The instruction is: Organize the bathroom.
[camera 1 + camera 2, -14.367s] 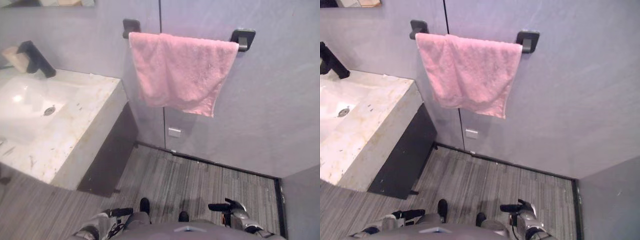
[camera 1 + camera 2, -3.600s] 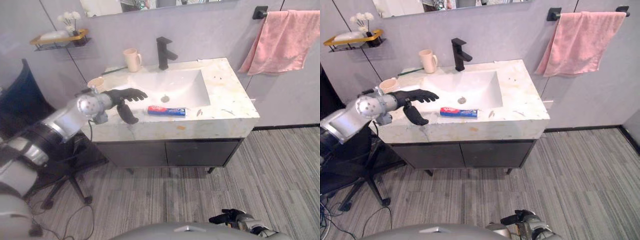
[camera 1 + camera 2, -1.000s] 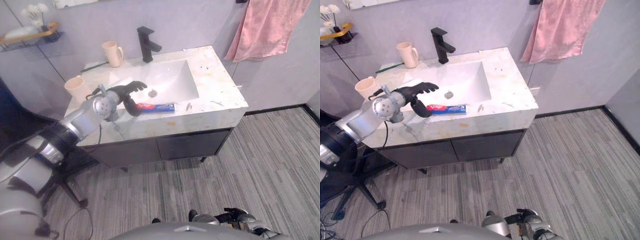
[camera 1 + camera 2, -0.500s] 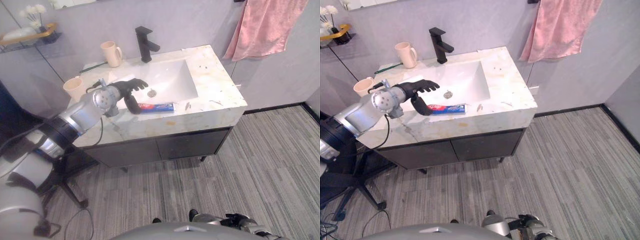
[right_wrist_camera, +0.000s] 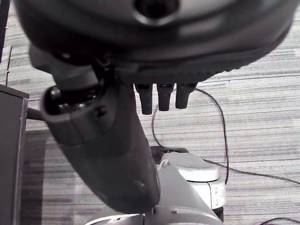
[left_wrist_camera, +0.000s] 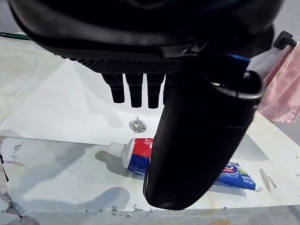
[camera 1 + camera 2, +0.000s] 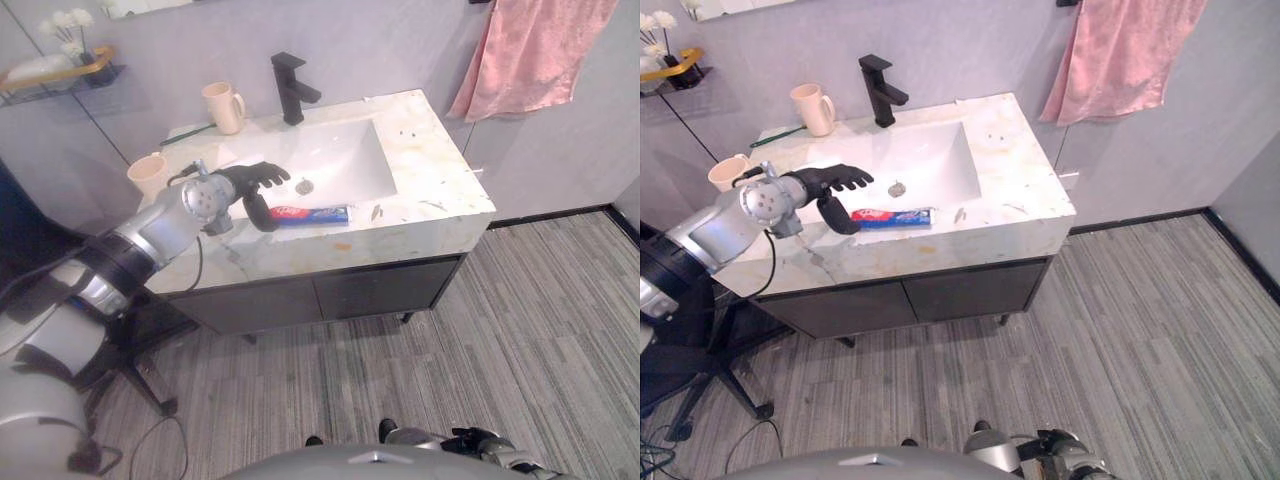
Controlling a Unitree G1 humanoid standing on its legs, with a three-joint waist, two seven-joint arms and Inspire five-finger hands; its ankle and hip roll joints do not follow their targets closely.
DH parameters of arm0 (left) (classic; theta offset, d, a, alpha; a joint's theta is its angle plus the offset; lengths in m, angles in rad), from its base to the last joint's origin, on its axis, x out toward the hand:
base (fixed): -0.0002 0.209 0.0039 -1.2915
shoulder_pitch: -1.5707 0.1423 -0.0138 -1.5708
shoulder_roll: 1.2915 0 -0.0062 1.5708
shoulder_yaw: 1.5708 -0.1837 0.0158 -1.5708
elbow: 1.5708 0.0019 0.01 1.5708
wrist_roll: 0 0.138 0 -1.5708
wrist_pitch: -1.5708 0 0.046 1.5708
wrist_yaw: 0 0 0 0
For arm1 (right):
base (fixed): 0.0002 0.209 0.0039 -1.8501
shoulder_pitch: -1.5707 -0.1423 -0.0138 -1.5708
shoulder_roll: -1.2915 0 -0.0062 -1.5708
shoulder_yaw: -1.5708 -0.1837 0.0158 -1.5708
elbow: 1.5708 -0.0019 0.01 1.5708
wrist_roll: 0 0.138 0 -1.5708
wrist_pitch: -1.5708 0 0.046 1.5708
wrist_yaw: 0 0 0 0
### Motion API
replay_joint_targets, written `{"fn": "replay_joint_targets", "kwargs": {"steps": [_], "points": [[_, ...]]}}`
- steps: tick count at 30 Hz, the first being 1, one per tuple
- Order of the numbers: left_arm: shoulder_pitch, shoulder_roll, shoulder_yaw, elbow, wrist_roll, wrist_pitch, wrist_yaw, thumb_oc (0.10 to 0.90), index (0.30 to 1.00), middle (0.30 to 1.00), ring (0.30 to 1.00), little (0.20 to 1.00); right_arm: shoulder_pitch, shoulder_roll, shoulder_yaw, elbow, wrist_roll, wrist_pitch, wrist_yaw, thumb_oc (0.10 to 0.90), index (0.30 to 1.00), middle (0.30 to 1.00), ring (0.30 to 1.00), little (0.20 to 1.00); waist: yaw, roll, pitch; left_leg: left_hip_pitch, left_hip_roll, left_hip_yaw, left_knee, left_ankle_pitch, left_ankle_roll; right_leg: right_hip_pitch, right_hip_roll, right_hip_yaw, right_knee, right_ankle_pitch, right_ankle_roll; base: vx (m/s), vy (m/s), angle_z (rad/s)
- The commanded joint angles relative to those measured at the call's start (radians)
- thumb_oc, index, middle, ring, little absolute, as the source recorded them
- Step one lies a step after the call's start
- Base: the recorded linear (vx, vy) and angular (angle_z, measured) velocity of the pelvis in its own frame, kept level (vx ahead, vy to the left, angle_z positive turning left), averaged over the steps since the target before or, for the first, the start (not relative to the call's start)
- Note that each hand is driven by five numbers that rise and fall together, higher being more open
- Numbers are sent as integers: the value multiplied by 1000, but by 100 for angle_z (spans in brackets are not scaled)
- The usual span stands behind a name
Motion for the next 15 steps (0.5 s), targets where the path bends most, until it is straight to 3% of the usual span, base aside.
{"fn": "replay_joint_targets", "kwargs": {"steps": [1, 15], "points": [[-190, 58, 66, 69, 56, -37, 40, 800, 900, 900, 900, 900, -4, -39, 20, 31, 14, 5, 3, 800, 900, 900, 900, 900, 3, -6, -35, 28, -16, 123, 68, -95, 12, -19, -2, -29, 85, -150, 73, 0, 0, 0], [-212, 53, 58, 9, 69, 46, 8, 800, 900, 900, 900, 900, -3, -41, 21, 29, 17, 1, 5, 800, 900, 900, 900, 900, 1, -3, -34, 22, -17, 121, 74, -95, 11, -21, -3, -31, 90, -153, 72, 0, 0, 0]]}}
